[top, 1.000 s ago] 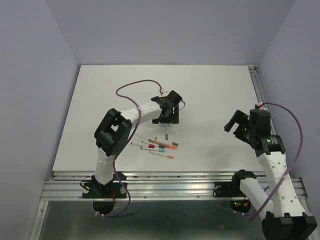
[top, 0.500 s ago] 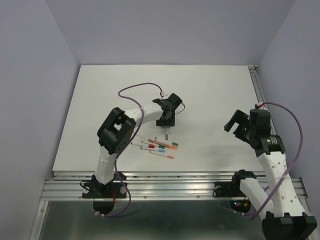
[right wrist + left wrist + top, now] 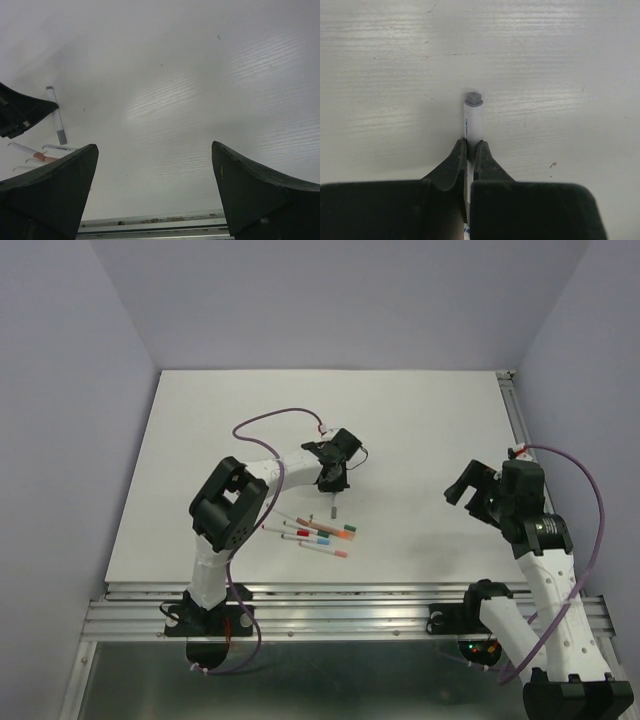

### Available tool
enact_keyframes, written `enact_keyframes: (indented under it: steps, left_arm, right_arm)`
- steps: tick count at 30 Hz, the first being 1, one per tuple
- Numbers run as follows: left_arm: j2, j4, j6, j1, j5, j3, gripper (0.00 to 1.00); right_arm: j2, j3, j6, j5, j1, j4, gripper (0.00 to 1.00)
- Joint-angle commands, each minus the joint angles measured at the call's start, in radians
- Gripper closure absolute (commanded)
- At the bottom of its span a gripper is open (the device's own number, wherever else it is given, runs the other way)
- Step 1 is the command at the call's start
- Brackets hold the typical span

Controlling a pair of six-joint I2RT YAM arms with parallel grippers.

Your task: Open the pen caps

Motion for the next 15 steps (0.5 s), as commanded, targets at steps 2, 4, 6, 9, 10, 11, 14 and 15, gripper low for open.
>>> enact_keyframes:
  steps: [2,4,6,9,10,11,14,15]
  left_arm:
    - [-0.004,-0.027,-0.023,-0.005,-0.003,0.035,1.00]
    - [-0.065,-0.033,-0.037,-0.005,-0.026,0.086,1.00]
    - [-0.114,-0.028,-0.055,-0.005,-0.042,0.123,1.00]
    - [-0.226,-0.011,-0.122,-0.005,-0.063,0.129,1.00]
    - [-0.287,-0.007,-0.147,-0.007,-0.060,0.117,1.00]
    - [-0.320,0.016,-0.200,-0.008,-0.056,0.105,1.00]
    - [-0.446,0.102,-0.279,-0.018,-0.049,0.020,1.00]
    - [-0.475,0.125,-0.321,-0.028,-0.051,-0.024,1.00]
  right_arm:
    - [-0.022,-0.013,-0.034,-0.095,-0.003,0.069,0.00]
    - [-0.001,0.007,-0.050,-0.242,-0.003,0.078,0.00]
    - [-0.002,0.016,-0.082,-0.337,-0.002,0.110,0.00]
    - [-0.021,0.048,-0.097,-0.491,-0.002,0.176,0.00]
    - [-0.022,0.055,-0.097,-0.526,-0.002,0.204,0.00]
    - [-0.025,0.058,-0.084,-0.594,-0.003,0.222,0.00]
    - [-0.032,0.038,-0.051,-0.674,0.000,0.326,0.00]
    - [-0.027,0.026,-0.019,-0.686,0.008,0.355,0.00]
